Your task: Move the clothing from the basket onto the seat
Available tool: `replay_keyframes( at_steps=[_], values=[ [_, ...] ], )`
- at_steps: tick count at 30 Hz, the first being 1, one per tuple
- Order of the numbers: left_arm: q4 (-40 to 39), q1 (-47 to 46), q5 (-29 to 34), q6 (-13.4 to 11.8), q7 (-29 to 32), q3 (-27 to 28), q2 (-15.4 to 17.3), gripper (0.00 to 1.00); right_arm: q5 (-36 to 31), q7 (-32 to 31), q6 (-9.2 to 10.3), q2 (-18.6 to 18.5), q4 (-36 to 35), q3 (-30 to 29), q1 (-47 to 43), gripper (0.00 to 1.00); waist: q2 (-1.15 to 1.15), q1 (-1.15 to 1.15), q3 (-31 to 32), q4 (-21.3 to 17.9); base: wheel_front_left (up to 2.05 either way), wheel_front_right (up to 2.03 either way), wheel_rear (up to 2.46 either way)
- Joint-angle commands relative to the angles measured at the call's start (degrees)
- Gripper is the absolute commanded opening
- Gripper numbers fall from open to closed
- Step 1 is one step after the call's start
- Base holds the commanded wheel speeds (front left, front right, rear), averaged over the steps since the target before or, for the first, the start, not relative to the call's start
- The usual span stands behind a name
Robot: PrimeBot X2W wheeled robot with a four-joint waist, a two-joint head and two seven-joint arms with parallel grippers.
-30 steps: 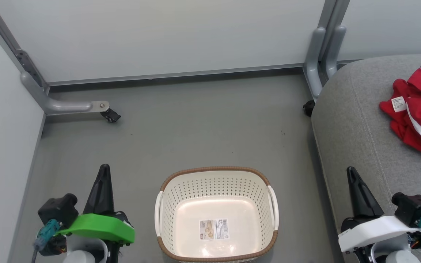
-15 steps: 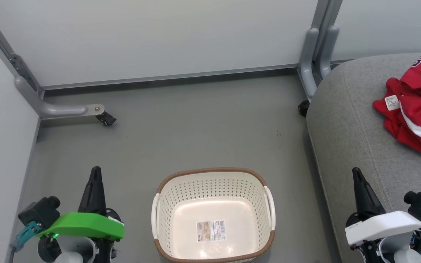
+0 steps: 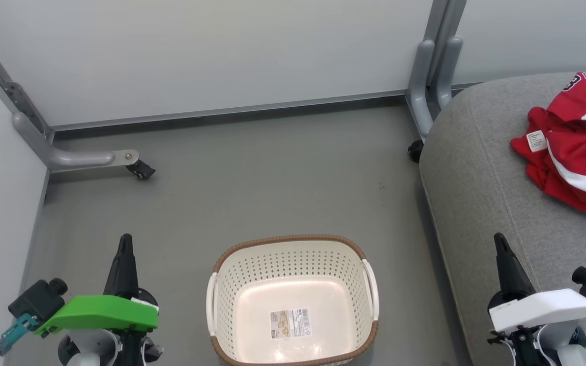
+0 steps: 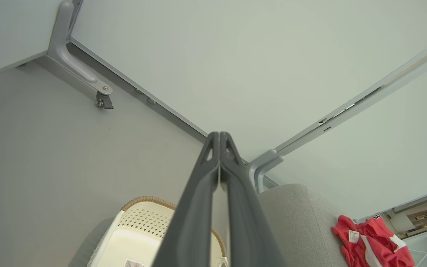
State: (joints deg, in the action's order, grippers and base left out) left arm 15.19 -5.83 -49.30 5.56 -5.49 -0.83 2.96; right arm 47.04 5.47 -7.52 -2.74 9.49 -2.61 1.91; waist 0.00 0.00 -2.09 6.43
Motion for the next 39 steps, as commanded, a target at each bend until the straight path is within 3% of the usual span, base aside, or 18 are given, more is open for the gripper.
replay_keyframes(
  at_steps=[1, 39],
  values=[
    [-0.8, -0.7, -1.8, 0.3, 0.5, 0.5, 0.5, 0.0, 2.0, -0.5, 0.02, -0.5, -0.4, -0.3, 1.5, 0.0, 0.0, 0.0, 0.0, -0.1, 0.0, 0.0, 0.0],
    [-1.1, -0.6, -24.9, 1.3, 6.6, 4.0, 0.5, 0.0, 26.2, -6.6, 0.03, -0.6, 2.3, -2.0, 3.2, 0.0, 0.0, 0.0, 0.9, -3.0, 0.0, 0.0, 0.0]
  ],
)
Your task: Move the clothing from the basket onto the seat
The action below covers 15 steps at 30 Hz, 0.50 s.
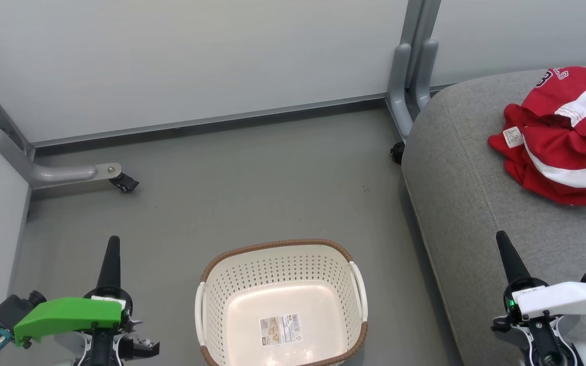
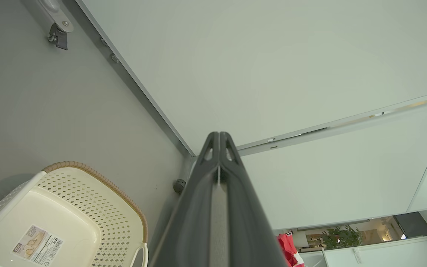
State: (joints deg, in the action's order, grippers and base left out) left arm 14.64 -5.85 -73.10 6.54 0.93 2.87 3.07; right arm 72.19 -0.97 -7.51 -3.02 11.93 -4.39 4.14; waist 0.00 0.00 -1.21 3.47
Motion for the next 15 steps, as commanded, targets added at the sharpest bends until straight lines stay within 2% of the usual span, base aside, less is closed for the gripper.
replay_keyframes(
  at_steps=[1, 15],
  values=[
    [-0.6, -0.6, -1.6, 0.3, 0.3, 0.4, 0.4, 0.0, 1.5, -0.3, 0.02, -0.4, -0.1, -0.3, 1.0, 0.0, 0.0, 0.0, 0.0, -0.1, 0.0, 0.0, 0.0],
    [-0.6, -0.6, -8.2, 0.6, 2.1, 1.5, 0.4, 0.0, 8.5, -2.2, 0.02, -0.4, 0.8, -0.8, 1.5, 0.0, 0.0, 0.0, 0.4, -1.2, 0.0, 0.0, 0.0]
  ],
)
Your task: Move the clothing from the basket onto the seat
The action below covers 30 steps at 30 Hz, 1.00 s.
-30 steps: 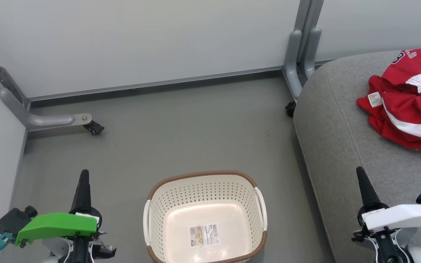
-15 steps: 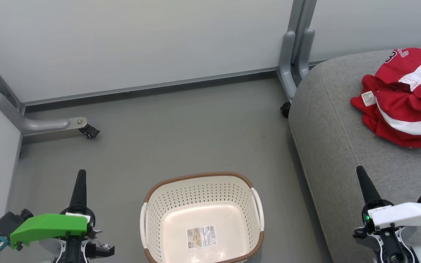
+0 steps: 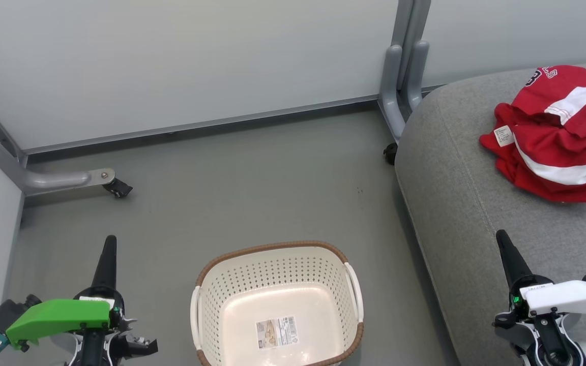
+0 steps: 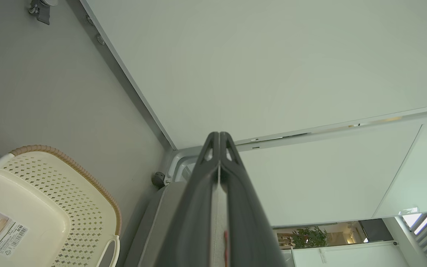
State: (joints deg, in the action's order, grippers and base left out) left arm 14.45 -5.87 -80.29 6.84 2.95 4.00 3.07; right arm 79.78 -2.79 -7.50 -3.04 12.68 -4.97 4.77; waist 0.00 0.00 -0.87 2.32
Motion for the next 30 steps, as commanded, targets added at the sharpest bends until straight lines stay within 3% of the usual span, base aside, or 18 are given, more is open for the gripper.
replay_keyframes(
  at_steps=[1, 30],
  values=[
    [-0.4, -0.5, -1.4, 0.3, 0.3, 0.4, 0.4, 0.0, 1.3, -0.4, 0.01, -0.3, 0.1, -0.3, 0.9, 0.0, 0.0, 0.0, 0.0, -0.1, 0.0, 0.0, 0.0],
    [-0.5, -0.5, -12.8, 0.8, 3.5, 2.3, 0.3, 0.0, 13.3, -3.7, 0.02, -0.3, 1.5, -1.2, 1.7, 0.0, 0.0, 0.0, 0.7, -2.3, 0.0, 0.0, 0.0]
  ],
)
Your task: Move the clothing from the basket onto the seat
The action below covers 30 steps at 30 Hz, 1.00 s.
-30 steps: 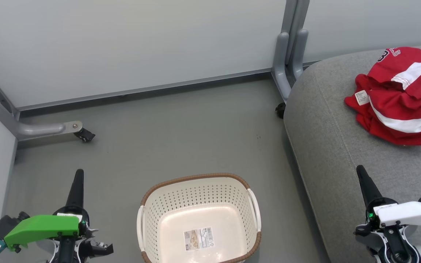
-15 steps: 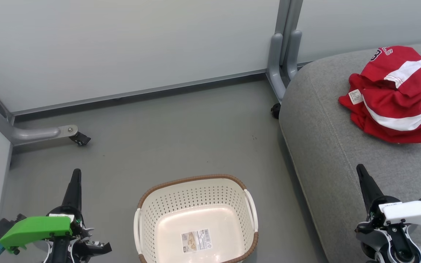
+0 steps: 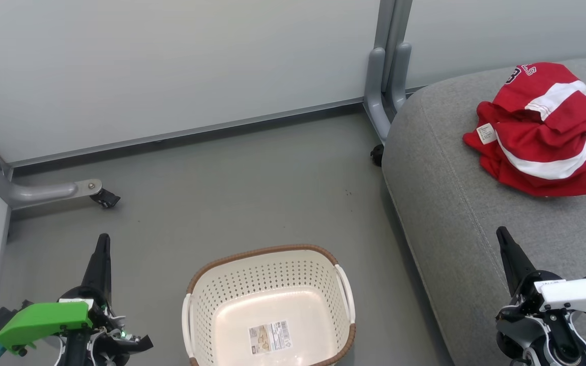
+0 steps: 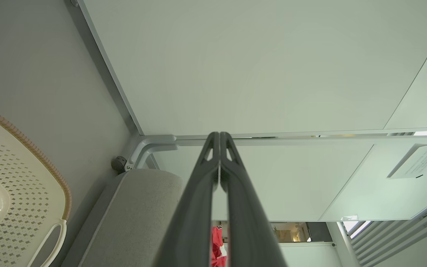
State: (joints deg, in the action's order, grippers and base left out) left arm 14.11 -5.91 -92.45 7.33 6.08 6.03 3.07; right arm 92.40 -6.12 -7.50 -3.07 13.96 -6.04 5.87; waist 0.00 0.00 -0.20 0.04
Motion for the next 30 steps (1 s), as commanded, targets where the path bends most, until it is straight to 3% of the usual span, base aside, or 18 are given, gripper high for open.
replay_keyframes(
  at_steps=[1, 30],
  values=[
    [-0.1, -0.5, -0.4, 0.3, 0.3, 0.3, 0.3, 0.0, 0.5, -0.2, 0.02, -0.3, 0.2, -0.2, 0.6, 0.0, 0.0, 0.0, 0.0, 0.0, 0.0, 0.0, 0.0],
    [-0.1, -0.5, -0.2, 0.3, 0.4, 0.4, 0.1, 0.0, 0.2, -0.4, 0.02, -0.1, 0.2, -0.3, 0.6, 0.0, 0.0, 0.0, 0.0, 0.0, 0.0, 0.0, 0.0]
  ],
)
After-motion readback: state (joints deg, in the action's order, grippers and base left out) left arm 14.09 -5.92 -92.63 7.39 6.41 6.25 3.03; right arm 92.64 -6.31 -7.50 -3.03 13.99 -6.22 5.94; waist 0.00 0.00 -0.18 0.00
